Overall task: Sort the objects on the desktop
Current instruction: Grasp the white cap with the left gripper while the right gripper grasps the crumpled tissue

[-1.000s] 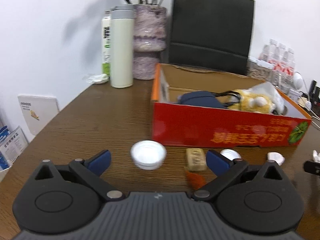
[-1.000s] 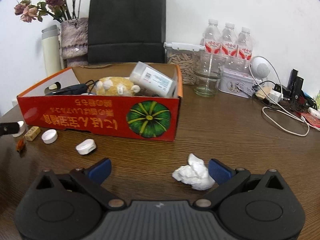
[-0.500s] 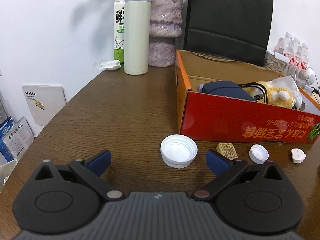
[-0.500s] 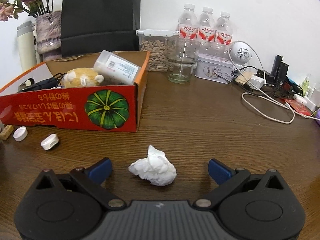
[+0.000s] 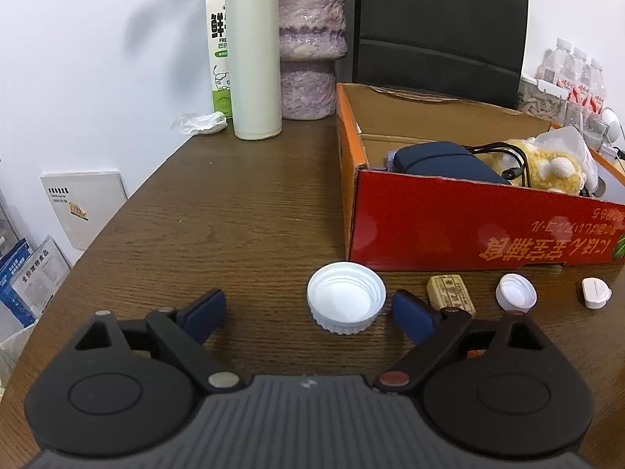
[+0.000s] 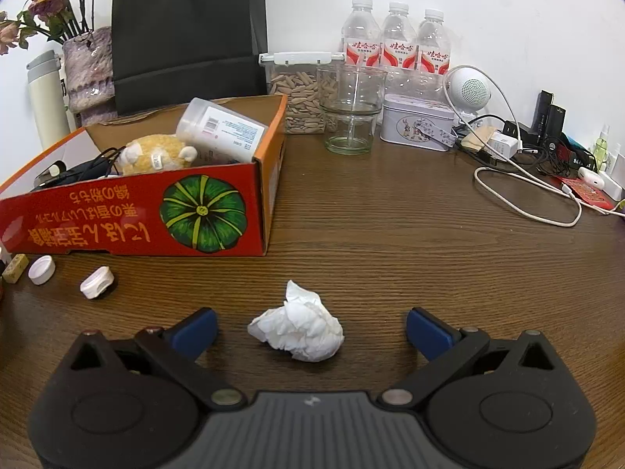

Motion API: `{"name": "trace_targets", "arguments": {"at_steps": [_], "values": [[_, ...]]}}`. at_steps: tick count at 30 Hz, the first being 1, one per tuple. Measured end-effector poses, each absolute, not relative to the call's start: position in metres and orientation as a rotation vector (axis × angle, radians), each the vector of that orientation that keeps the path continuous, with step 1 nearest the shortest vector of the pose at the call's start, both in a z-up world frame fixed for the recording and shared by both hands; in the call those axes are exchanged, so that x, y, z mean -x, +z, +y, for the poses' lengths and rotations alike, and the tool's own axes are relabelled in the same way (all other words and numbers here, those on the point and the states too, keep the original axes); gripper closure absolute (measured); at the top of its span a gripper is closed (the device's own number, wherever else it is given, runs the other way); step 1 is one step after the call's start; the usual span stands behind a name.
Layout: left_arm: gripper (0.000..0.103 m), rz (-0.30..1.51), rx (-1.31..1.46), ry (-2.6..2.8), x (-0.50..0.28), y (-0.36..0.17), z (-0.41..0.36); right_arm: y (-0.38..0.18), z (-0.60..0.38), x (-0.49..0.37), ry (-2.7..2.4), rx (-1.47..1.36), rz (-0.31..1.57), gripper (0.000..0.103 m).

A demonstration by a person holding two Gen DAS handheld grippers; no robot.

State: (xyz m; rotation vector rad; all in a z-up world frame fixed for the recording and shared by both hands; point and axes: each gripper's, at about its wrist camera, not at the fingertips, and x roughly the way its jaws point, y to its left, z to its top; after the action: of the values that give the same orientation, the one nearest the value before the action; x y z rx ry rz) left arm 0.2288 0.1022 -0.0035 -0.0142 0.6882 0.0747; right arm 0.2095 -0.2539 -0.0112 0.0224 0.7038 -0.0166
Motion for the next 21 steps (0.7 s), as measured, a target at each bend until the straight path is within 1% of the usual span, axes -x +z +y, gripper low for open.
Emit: {"name": "trace_targets", "arguments": {"at_steps": [1,3,5,7,8,9,10,11,13,14,15,17,19,21], "values": [[0.01,0.688,0.014,0.075,-0.229,-0.004,0.102,-0.011,-0.254,-0.209,-0.017,-0.023,0.704,0.0],[0.015,0.683,0.013,0.069,-0.228,-0.003,0.101,-0.011,-0.254,-0.209,-0.013,-0.025,0.702,0.0],[0.031,0.67,0.006,0.056,-0.227,-0.002,0.098,-0.011,-0.253,-0.209,-0.011,-0.025,0.697,0.004],[0.039,0.661,-0.004,0.041,-0.225,-0.002,0.094,-0.009,-0.253,-0.207,-0.008,-0.023,0.685,0.015],[0.044,0.658,-0.007,0.036,-0.224,-0.002,0.092,-0.009,-0.252,-0.207,-0.005,-0.022,0.679,0.018],[0.046,0.657,-0.007,0.03,-0.224,-0.001,0.091,-0.008,-0.252,-0.206,-0.001,-0.021,0.673,0.025],[0.05,0.655,-0.008,0.025,-0.223,-0.001,0.09,-0.008,-0.251,-0.205,0.001,-0.021,0.668,0.031],[0.056,0.653,-0.01,0.019,-0.223,-0.001,0.089,-0.007,-0.251,-0.204,0.003,-0.02,0.663,0.034],[0.062,0.648,-0.019,0.008,-0.221,-0.001,0.084,-0.006,-0.25,-0.203,0.011,-0.018,0.656,0.048],[0.062,0.648,-0.025,0.013,-0.221,-0.001,0.083,-0.006,-0.249,-0.202,0.015,-0.016,0.653,0.051],[0.062,0.648,-0.021,0.016,-0.221,-0.001,0.082,-0.006,-0.248,-0.201,0.021,-0.014,0.65,0.058],[0.062,0.648,-0.011,0.023,-0.221,-0.001,0.082,-0.005,-0.246,-0.2,0.034,-0.01,0.647,0.065],[0.062,0.649,-0.003,0.028,-0.221,-0.001,0.082,-0.005,-0.244,-0.199,0.043,-0.009,0.644,0.075],[0.062,0.648,0.001,0.032,-0.221,-0.001,0.082,-0.005,-0.243,-0.199,0.048,-0.007,0.642,0.078]]}}
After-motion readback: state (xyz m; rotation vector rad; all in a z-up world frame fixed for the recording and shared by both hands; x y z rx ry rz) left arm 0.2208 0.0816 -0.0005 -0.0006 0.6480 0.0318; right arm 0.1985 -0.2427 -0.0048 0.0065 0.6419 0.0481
